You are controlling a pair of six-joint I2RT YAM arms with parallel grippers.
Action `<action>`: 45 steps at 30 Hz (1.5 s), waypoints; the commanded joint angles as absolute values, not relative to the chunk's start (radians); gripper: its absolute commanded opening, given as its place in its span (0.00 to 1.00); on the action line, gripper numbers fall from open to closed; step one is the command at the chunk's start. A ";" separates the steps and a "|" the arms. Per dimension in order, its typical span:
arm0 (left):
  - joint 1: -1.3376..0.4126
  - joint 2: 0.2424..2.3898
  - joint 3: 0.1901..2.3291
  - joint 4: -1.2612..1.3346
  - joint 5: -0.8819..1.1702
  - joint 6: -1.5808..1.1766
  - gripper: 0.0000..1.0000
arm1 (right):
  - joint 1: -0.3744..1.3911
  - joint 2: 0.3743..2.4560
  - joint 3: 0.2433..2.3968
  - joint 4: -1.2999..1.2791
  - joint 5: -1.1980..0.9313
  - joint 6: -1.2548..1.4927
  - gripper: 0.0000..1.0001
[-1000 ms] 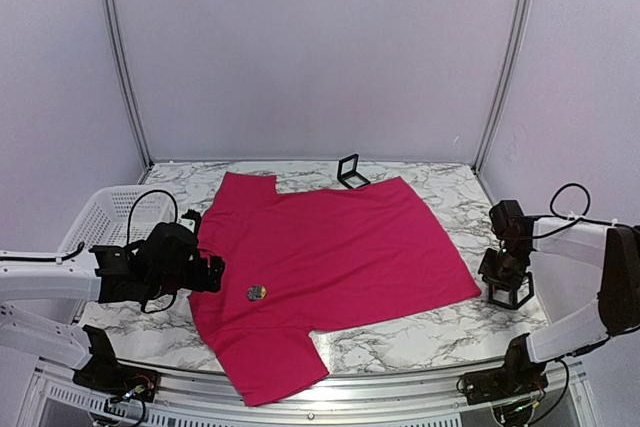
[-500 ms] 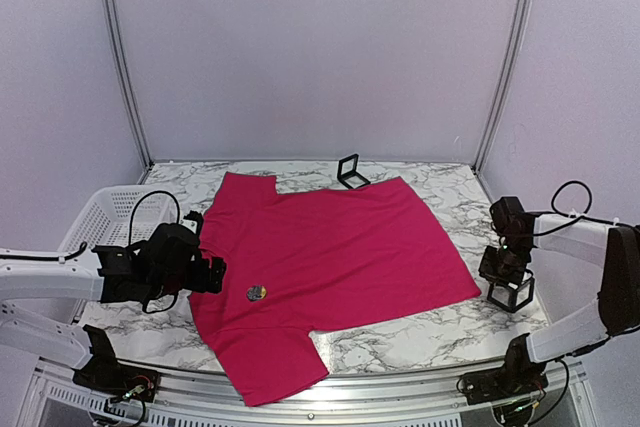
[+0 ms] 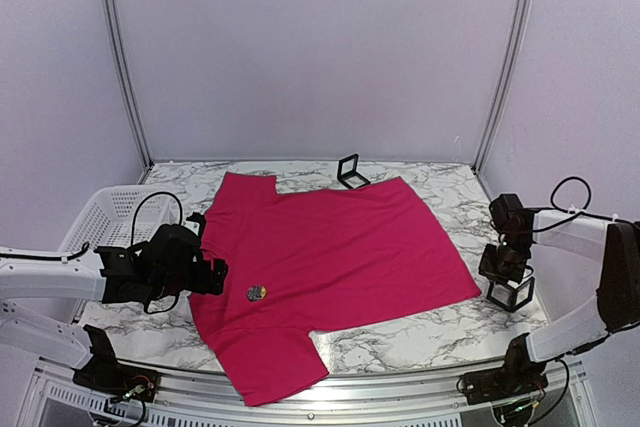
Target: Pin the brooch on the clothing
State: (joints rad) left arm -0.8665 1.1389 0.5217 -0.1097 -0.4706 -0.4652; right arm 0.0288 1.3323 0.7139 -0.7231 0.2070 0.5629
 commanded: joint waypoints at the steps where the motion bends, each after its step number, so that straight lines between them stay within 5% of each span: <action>1: -0.862 1.144 0.509 -0.095 -0.463 -0.455 0.99 | 0.034 1.362 0.773 -0.757 0.209 0.543 0.00; 45: -0.862 1.186 0.495 -0.034 -0.385 -0.409 0.99 | 0.167 1.563 0.905 -0.893 0.371 0.488 0.13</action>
